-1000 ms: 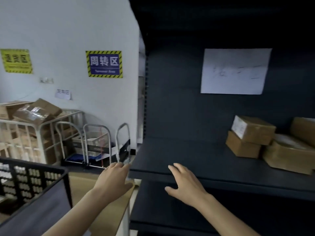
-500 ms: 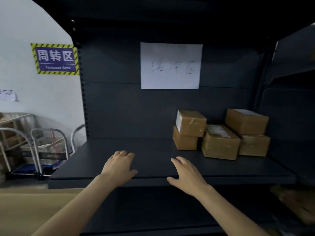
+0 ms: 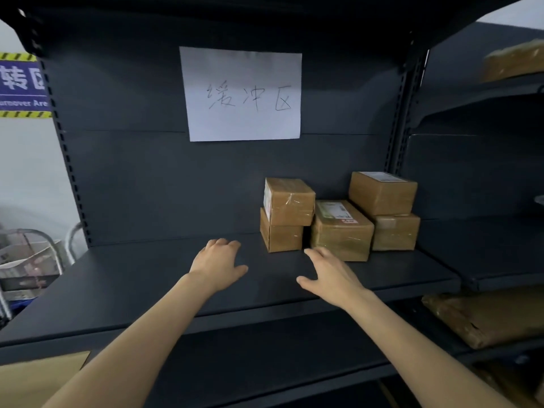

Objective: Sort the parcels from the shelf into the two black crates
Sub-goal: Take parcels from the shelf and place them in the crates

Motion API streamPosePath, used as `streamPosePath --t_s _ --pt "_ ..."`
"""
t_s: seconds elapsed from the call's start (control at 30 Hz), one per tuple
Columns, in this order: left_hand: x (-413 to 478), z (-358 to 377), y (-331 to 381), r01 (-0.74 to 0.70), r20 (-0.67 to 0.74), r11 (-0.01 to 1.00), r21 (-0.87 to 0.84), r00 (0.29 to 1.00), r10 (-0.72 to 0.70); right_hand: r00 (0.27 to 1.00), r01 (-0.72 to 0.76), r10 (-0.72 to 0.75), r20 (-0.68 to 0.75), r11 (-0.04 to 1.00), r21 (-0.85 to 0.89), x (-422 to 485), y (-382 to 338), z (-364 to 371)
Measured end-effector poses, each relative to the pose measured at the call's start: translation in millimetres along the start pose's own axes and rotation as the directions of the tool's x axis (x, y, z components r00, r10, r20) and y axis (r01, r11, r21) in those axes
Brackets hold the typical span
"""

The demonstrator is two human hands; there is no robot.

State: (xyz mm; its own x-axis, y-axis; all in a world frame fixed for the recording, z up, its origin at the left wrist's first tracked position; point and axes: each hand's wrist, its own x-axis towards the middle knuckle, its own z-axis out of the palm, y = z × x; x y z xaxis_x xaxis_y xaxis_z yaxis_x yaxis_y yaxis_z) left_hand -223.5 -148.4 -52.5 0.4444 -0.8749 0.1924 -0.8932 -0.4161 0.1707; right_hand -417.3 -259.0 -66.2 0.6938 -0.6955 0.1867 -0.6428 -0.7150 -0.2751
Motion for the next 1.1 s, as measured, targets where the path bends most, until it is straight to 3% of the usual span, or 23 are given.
streamPosePath --t_s 0.57,0.9,1.1 --pt "86.7 9.9 -7.6 -0.081 -0.003 0.988 -0.133 0.997 0.081 0.983 -0.068 0.061 -0.175 0.997 -0.035 79.9 13.7 -23.7" --pt "124.7 8.3 14.2 -0.03 0.049 0.918 -0.397 0.997 0.054 0.974 -0.069 0.062 -0.218 0.997 -0.025 127.7 32.1 -44.2" --pt "150.7 15.8 31.3 -0.01 0.083 0.875 -0.484 0.995 0.057 0.985 -0.028 0.026 -0.17 1.0 -0.007 157.3 39.1 -47.7"
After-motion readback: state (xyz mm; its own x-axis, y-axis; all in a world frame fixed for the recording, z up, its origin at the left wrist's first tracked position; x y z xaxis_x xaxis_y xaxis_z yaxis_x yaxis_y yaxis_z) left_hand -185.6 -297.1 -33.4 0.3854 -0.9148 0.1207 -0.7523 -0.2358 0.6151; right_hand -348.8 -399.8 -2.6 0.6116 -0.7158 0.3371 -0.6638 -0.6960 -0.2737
